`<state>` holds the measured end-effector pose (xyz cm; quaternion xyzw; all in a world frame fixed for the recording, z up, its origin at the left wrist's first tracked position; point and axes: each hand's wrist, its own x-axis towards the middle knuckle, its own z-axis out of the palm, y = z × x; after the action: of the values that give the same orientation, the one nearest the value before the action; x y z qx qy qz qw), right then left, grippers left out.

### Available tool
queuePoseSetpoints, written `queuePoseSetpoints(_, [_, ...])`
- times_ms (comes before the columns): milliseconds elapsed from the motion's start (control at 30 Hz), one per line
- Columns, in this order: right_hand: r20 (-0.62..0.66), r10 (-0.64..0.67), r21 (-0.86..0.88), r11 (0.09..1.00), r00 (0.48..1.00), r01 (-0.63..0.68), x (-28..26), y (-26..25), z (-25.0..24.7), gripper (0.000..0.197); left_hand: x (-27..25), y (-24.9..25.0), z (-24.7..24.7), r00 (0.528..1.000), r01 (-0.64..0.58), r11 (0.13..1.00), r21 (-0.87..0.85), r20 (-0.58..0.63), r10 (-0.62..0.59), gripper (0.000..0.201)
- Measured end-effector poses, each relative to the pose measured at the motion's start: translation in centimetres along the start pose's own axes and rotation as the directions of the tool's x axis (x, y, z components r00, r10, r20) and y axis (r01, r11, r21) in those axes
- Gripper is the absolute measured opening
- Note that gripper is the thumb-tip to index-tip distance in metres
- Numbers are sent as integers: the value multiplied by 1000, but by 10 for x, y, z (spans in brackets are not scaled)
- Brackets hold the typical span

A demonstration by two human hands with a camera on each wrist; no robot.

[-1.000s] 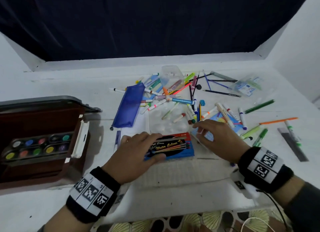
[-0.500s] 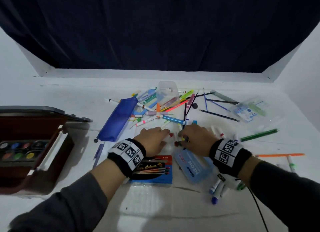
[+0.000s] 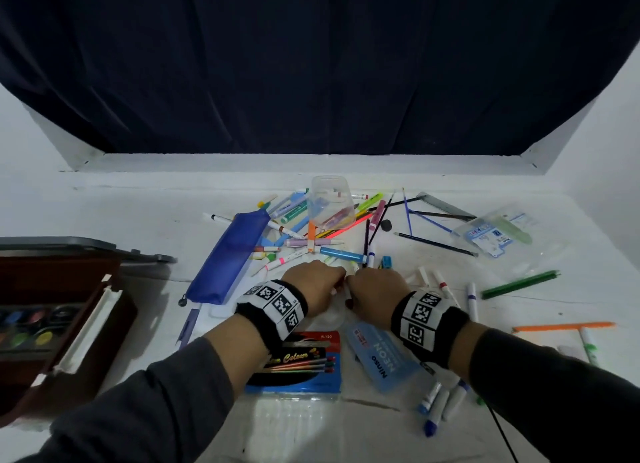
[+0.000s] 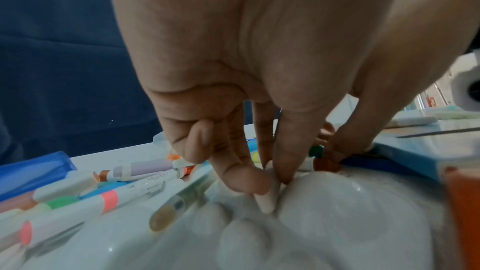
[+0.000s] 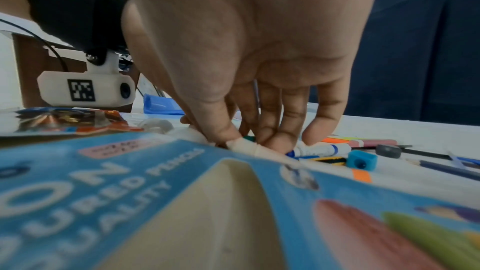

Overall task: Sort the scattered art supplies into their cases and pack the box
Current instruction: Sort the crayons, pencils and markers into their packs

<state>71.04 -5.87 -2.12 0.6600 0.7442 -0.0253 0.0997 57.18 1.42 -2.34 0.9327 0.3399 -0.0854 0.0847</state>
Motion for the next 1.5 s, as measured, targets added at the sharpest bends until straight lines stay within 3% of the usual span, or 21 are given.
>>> queuePoseSetpoints(67, [-28,39,40,998,999,-38,-3,2,-5,25,-6,-3,-7,1000,9,999,-42,-20,-10,18])
queuePoseSetpoints(167, [-126,127,207,973,984,-99,-11,6,-20,20,-30,-13,-27,993,8,963,-269,-109,-39,18])
queuePoseSetpoints(267, [-271,218,486,872,938,-62,-27,4,-32,18,-63,-27,-42,972,-28,820,-572,-207,-111,14])
queuePoseSetpoints(367, [-302,331,754,656,894,12,-46,-10,-41,10,-102,-37,-48,937,-102,651,-752,-293,-192,18])
queuePoseSetpoints(533, [-74,325,991,127,943,34,-73,-52,-43,9,-165,-53,-29,911,-163,411,-897,-297,-287,23])
queuePoseSetpoints(633, [-12,255,999,54,967,-2,-83,-78,-33,16,-200,-58,-8,933,-122,362,-924,-231,-277,22])
queuePoseSetpoints(767, [5,106,989,150,994,-21,-85,-114,-17,13,-235,-66,21,961,-5,409,-913,-118,-251,21])
queuePoseSetpoints(933, [-35,20,965,261,999,29,-75,-150,-9,9,-251,-74,41,980,105,514,-851,1,-198,17])
queuePoseSetpoints(1167, [-18,-94,892,447,995,59,-55,-186,1,12,-253,-82,49,977,147,497,-855,47,-207,21])
queuePoseSetpoints(1333, [-53,-76,823,562,996,87,-49,-195,9,12,-251,-87,55,983,131,571,-810,32,-181,25])
queuePoseSetpoints(1500, [-94,-78,745,656,993,122,-52,-198,5,30,-251,-91,59,990,97,643,-760,10,-137,32])
